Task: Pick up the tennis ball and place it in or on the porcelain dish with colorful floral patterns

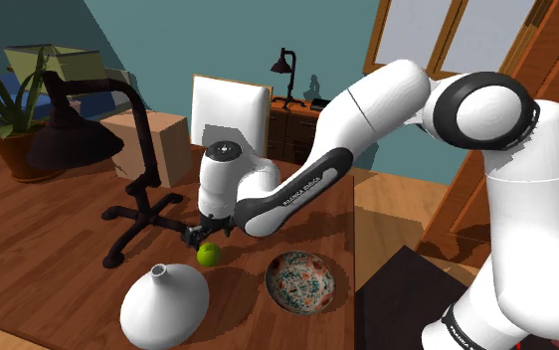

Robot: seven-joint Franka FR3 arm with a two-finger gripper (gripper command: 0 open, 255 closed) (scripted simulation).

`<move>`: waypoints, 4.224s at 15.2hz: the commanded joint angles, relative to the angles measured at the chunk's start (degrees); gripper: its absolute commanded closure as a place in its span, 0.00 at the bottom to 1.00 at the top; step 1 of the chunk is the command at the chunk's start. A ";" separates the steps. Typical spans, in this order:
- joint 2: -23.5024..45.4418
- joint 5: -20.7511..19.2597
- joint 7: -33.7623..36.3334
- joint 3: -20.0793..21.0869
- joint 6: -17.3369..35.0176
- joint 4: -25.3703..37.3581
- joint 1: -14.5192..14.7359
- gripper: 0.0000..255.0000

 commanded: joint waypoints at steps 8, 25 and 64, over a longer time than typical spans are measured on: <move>5.04 -2.88 1.75 -2.47 2.18 2.68 1.87 0.00; 4.50 -2.47 1.42 -2.12 1.72 2.60 1.62 1.00; -48.02 37.91 -25.73 4.72 2.34 -41.76 -5.09 1.00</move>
